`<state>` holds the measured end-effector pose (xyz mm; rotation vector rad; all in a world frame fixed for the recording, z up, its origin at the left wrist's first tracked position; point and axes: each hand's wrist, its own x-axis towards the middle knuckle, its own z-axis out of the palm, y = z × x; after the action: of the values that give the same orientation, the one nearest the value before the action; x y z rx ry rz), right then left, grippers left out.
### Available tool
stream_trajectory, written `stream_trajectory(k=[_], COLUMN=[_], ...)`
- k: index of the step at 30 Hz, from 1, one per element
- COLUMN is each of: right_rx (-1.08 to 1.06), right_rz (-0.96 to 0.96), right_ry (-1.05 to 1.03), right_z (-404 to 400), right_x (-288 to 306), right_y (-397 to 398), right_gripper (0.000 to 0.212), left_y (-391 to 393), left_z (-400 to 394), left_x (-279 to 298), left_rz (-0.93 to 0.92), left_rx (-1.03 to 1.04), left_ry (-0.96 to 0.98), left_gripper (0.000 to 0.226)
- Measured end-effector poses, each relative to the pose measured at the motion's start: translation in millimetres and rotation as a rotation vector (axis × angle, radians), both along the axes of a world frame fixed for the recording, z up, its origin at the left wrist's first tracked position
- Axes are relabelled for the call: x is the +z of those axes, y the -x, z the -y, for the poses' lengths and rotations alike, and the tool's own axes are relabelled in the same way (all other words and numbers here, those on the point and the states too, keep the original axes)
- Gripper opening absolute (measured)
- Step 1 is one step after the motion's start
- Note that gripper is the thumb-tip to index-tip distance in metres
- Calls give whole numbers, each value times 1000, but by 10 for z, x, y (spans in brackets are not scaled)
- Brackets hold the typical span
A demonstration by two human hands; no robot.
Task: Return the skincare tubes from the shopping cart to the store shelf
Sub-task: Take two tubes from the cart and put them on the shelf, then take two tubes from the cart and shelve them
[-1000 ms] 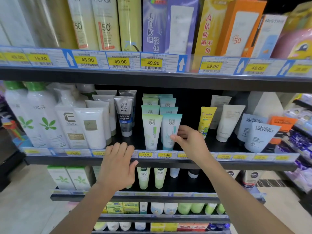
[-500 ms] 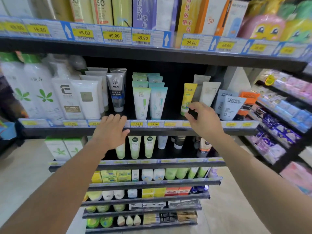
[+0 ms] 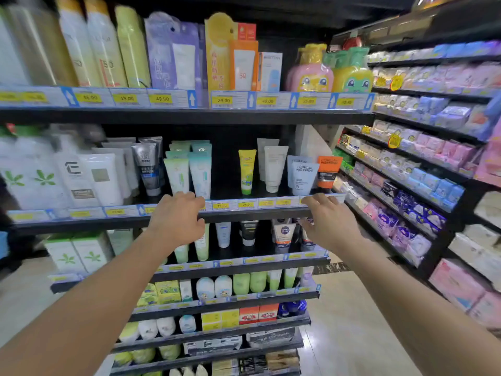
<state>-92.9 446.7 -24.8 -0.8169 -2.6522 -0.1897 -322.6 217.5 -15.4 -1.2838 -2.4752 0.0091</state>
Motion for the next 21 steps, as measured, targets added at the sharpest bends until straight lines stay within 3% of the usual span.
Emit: stream_trajectory(k=[7,16,21], right_rx=[-128,-429,-634], right_rz=[-15,-85,-74], right_ry=[56,97,128], right_z=[-527,-1112,-1539], right_x=[-19,-397,-664], right_y=[-1455,-3395,-4418], right_gripper=[51,41,48], left_y=[-1287,-3095,-4060], left_z=[-919,-2514,-3519], left_x=[87,-216,-414], left_rz=[46,28,93], left_rx=[-124,-467,-688], left_ry=[-46,44,60], left_gripper=[39,37,40])
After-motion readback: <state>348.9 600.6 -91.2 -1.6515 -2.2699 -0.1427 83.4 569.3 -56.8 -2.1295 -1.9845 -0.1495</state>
